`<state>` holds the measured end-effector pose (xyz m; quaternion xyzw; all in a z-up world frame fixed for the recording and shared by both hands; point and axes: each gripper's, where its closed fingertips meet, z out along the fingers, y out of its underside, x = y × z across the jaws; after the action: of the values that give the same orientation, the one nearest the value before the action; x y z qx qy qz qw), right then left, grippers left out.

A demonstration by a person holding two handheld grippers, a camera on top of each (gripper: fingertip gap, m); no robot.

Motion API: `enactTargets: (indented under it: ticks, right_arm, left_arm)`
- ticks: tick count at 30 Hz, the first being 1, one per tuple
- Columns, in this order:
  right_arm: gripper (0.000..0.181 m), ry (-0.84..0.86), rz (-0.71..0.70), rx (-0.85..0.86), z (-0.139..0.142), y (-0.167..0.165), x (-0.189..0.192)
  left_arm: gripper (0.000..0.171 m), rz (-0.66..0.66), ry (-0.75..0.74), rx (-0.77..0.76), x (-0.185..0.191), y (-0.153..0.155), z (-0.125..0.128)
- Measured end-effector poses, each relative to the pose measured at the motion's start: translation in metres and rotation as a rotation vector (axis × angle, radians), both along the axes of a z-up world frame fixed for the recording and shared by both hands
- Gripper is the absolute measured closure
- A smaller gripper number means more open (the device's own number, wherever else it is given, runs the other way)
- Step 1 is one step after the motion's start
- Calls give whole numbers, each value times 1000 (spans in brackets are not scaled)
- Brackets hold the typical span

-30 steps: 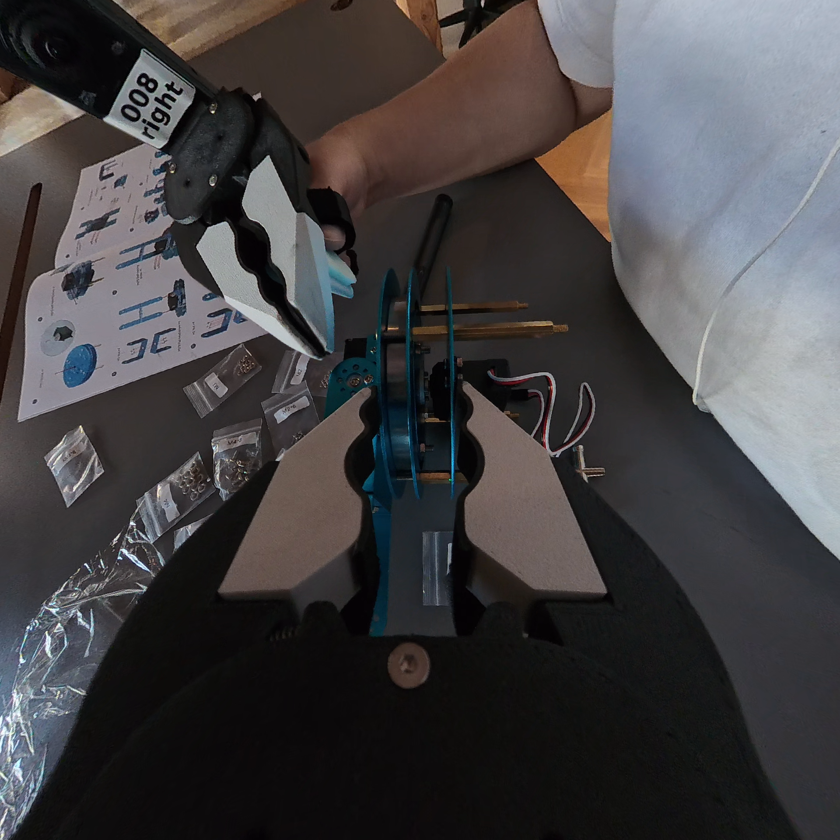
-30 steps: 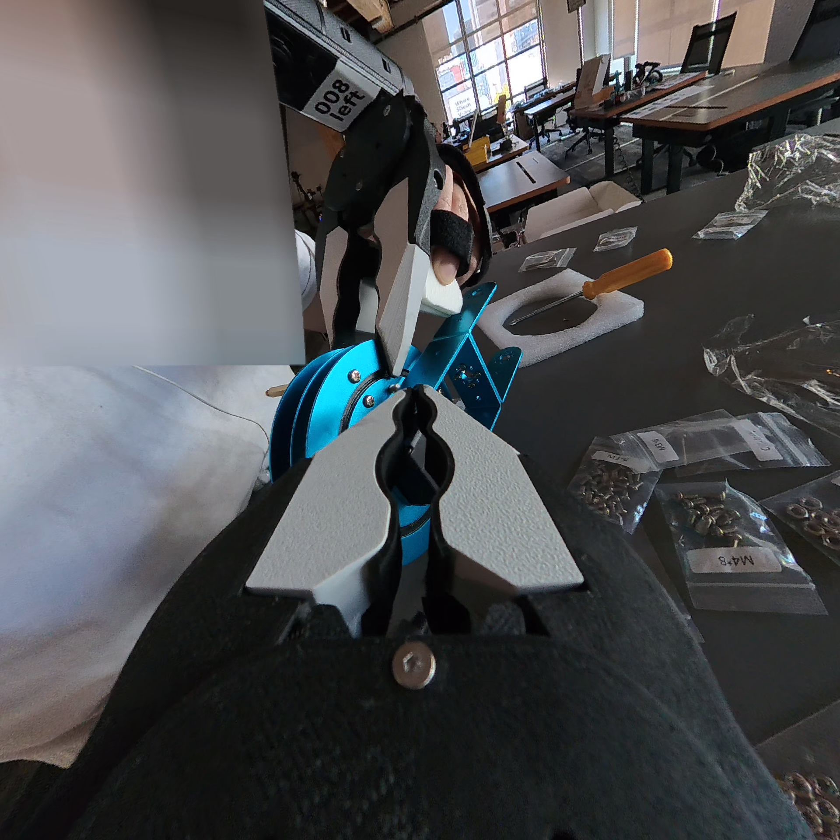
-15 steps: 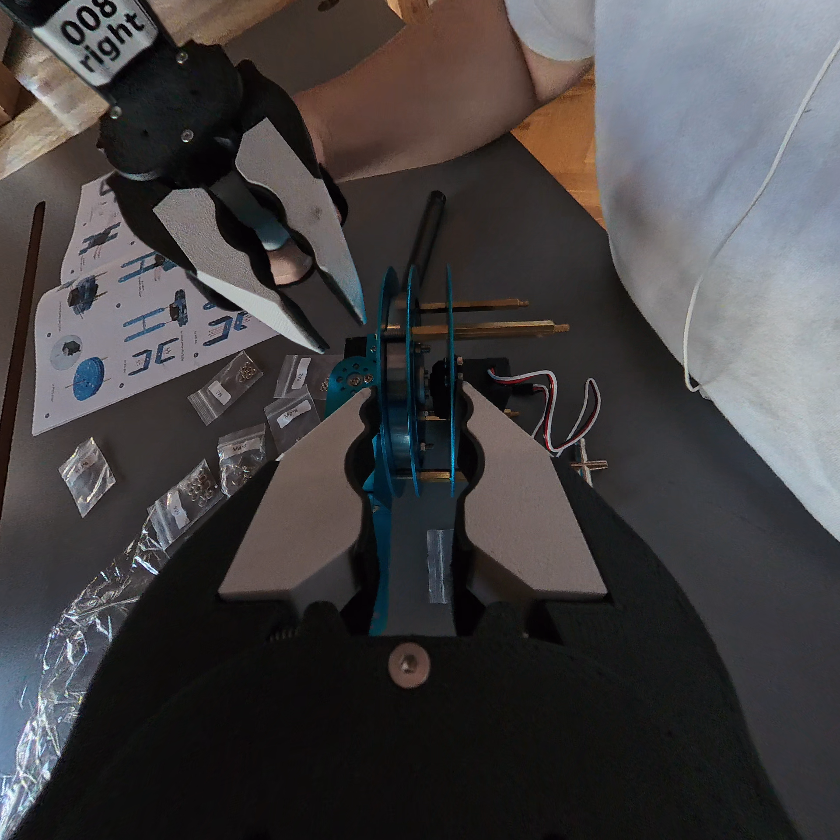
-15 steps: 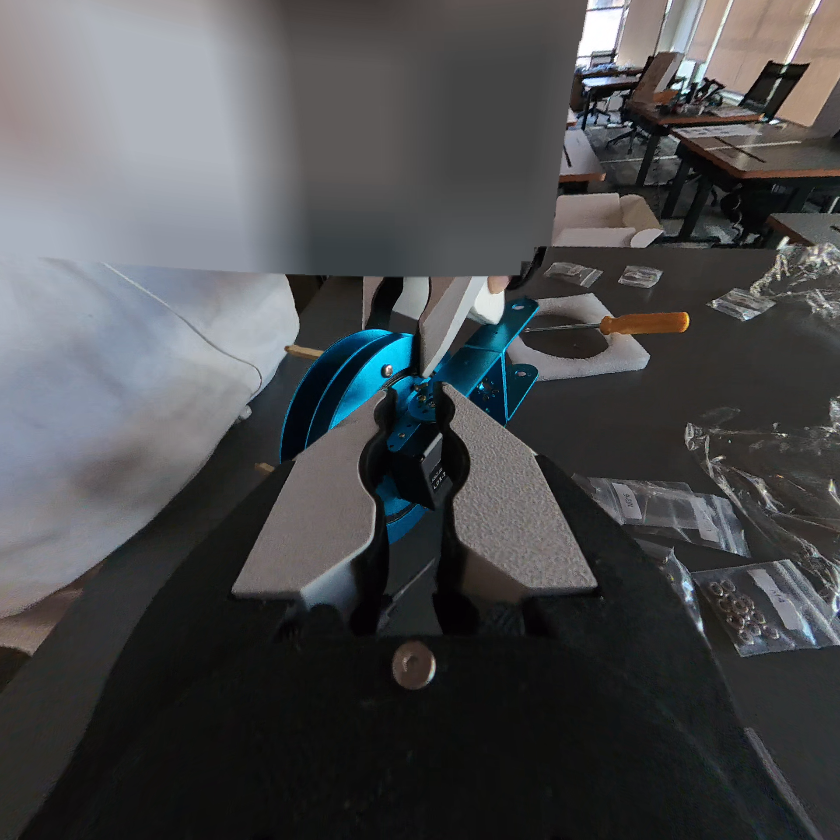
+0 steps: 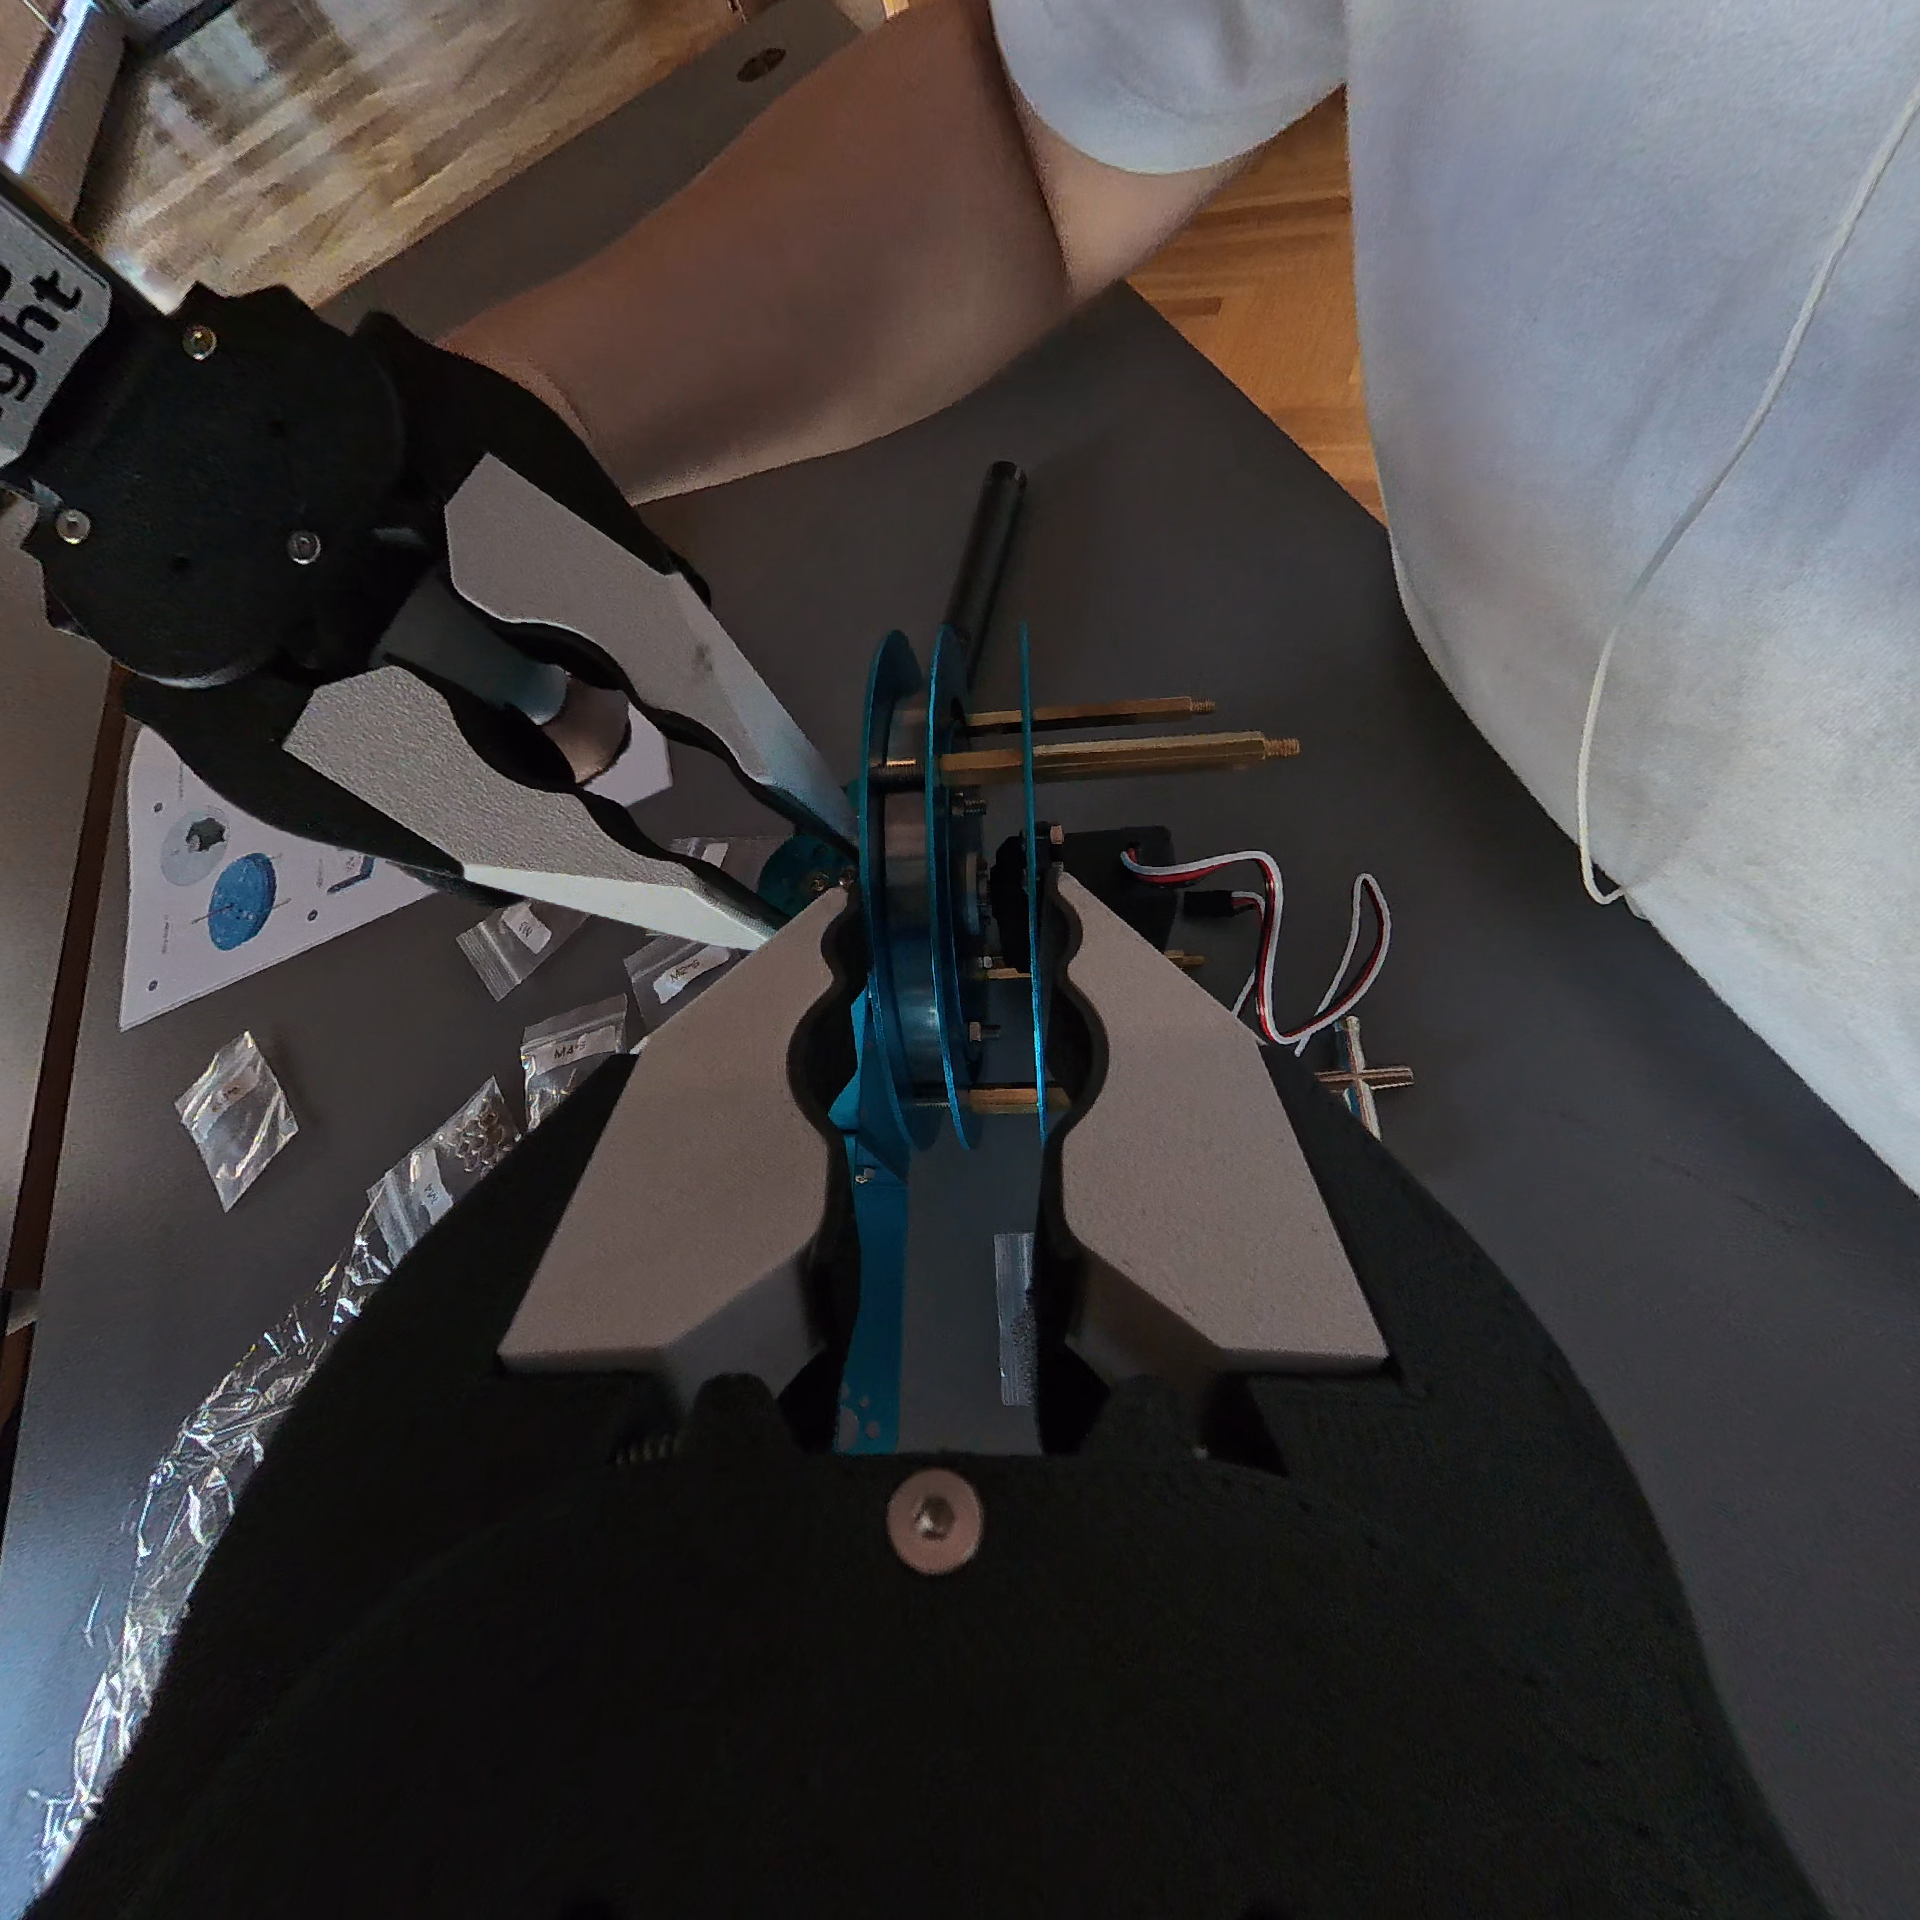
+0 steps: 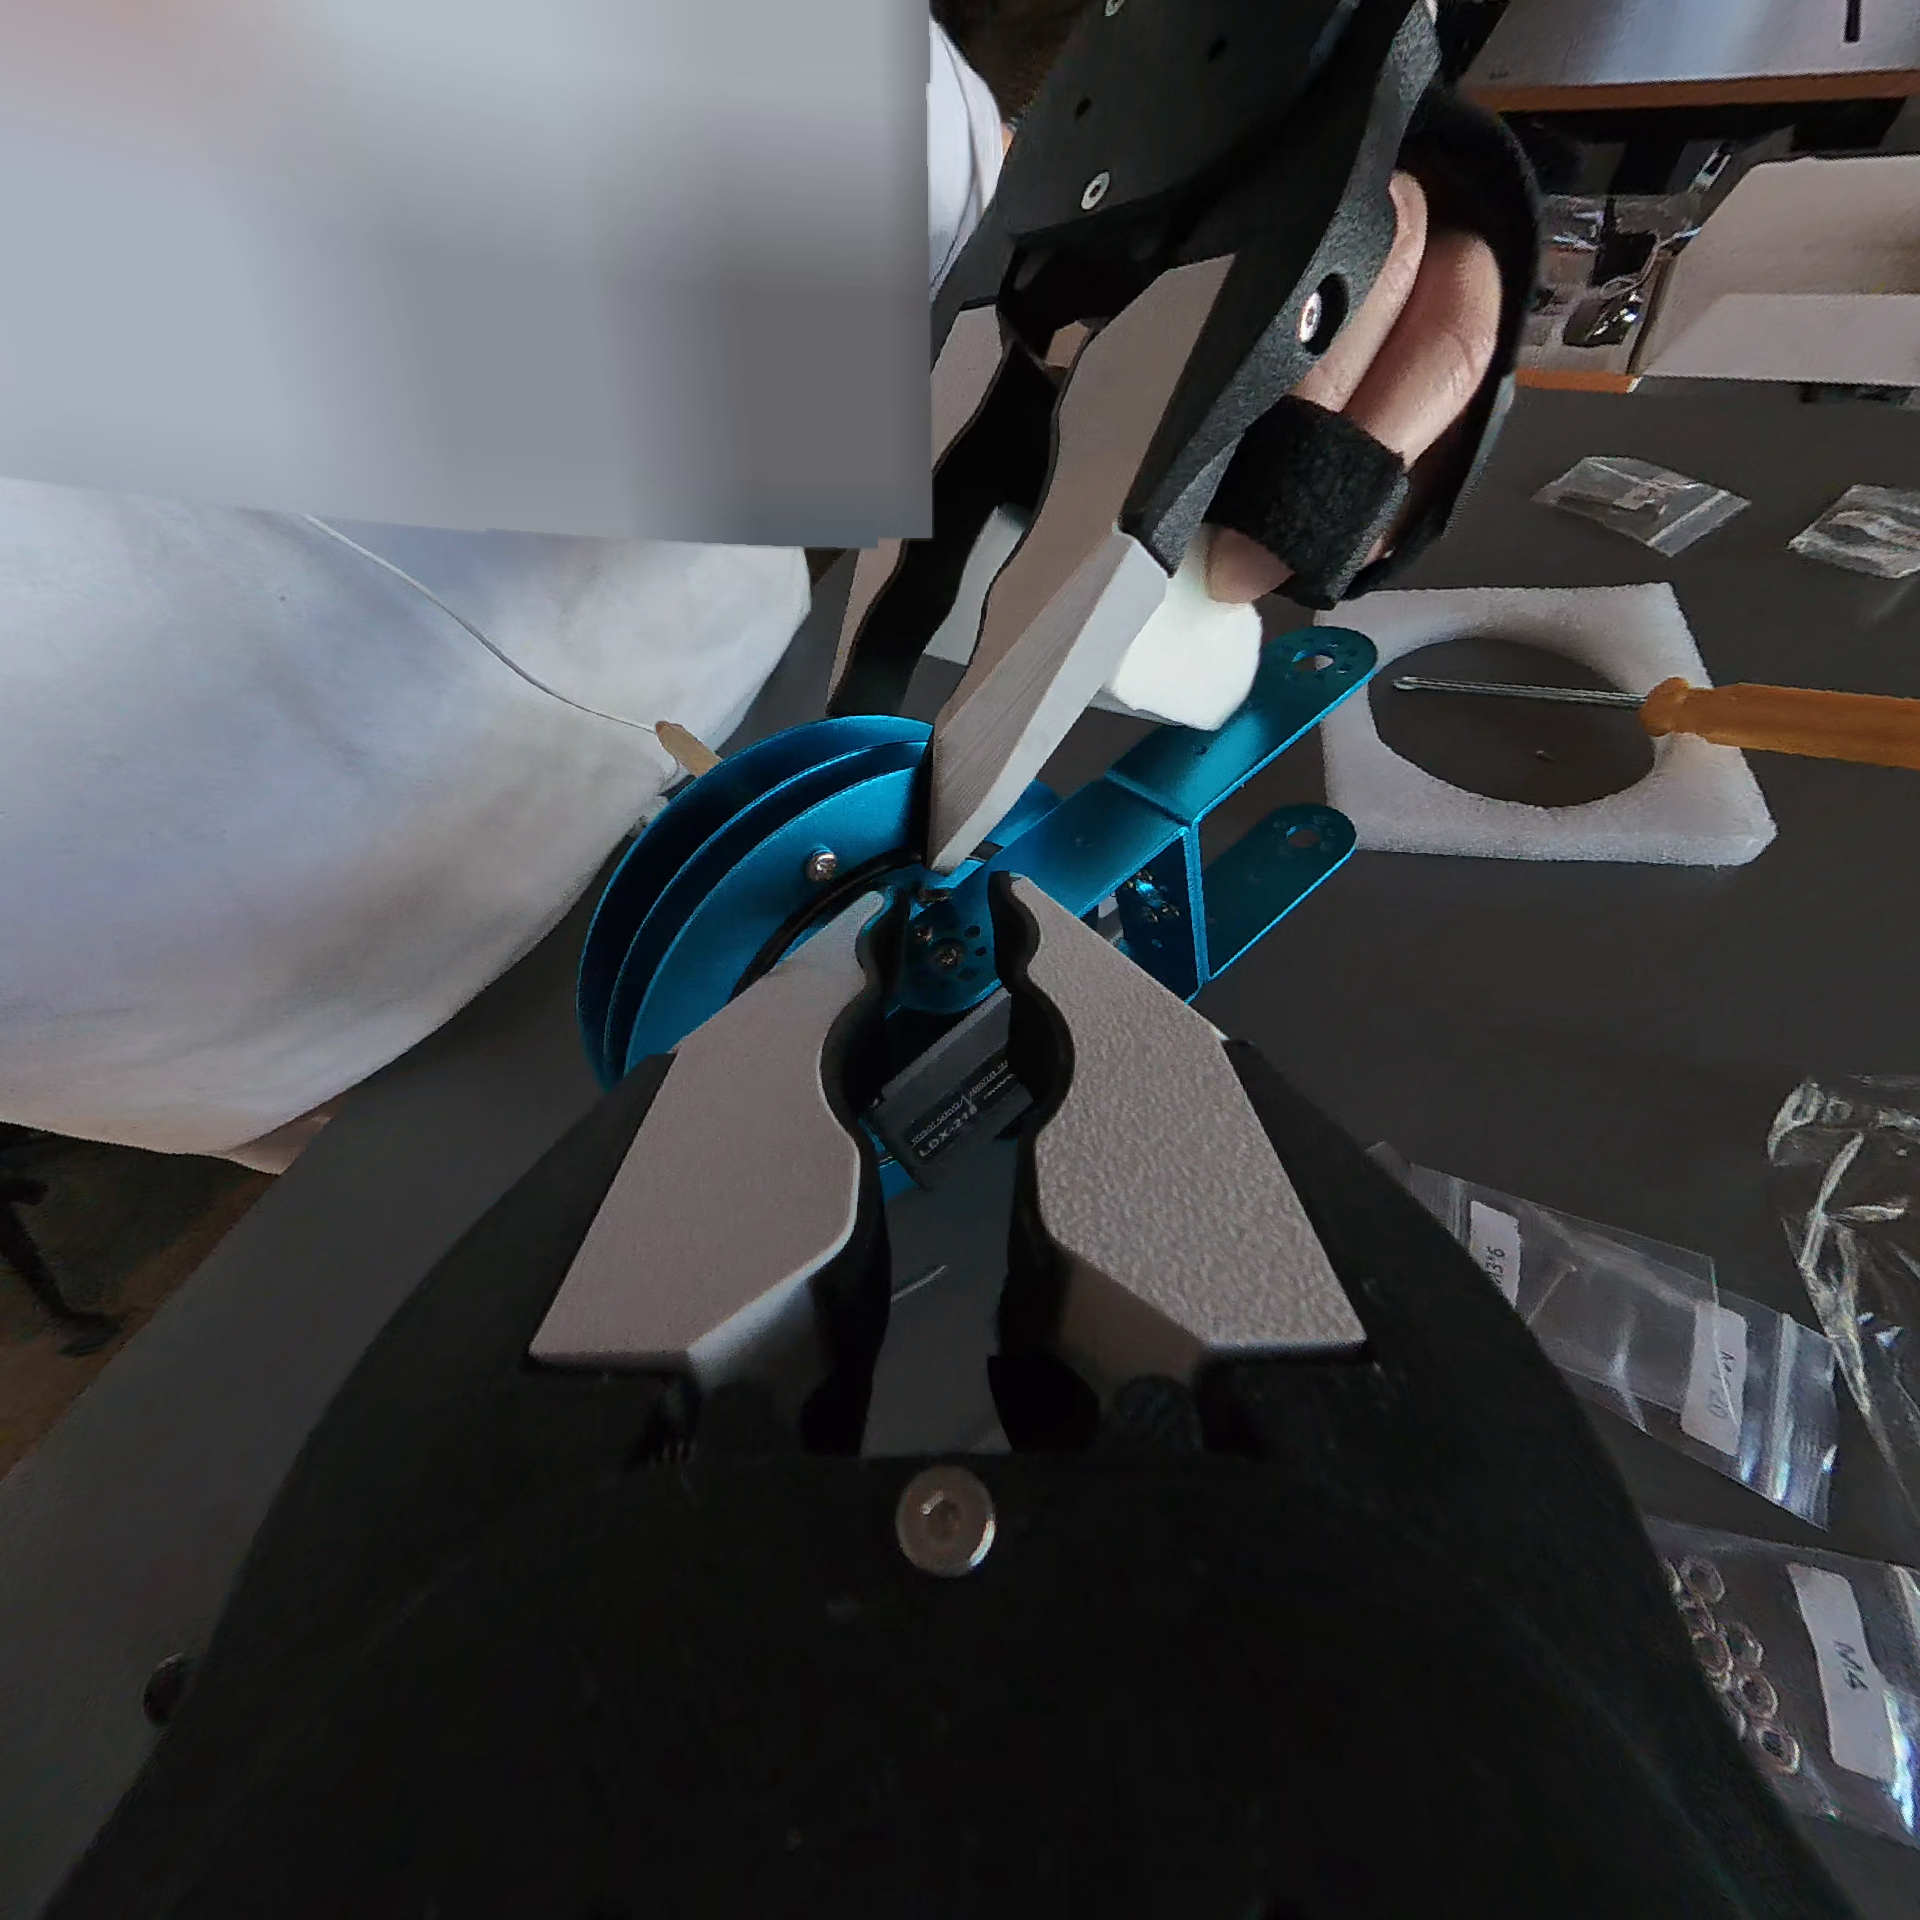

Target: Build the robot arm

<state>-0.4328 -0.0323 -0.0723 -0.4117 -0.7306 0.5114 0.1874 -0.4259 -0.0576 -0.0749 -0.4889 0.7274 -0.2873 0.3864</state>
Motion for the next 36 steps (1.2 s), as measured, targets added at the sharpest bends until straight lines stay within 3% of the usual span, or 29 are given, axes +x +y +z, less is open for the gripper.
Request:
enactTargets:
  ticks: [8,17,27,30,36]
  right_arm:
    - [174,-54,107,-47,-2,-6,0]
    - [181,-83,111,-45,-2,-4,4]
    - [181,31,-63,-25,6,8,11]
    - [174,77,-46,48,7,0,13]
    - [172,-42,67,126,-1,-3,8]
  left_arm:
    - [140,-3,-3,2,0,-1,0]
    - [140,7,-5,-4,0,0,0]
    - [140,19,-4,-6,-1,1,-1]
    - [140,14,-6,-6,0,1,0]
    - [140,9,-6,-1,2,1,0]
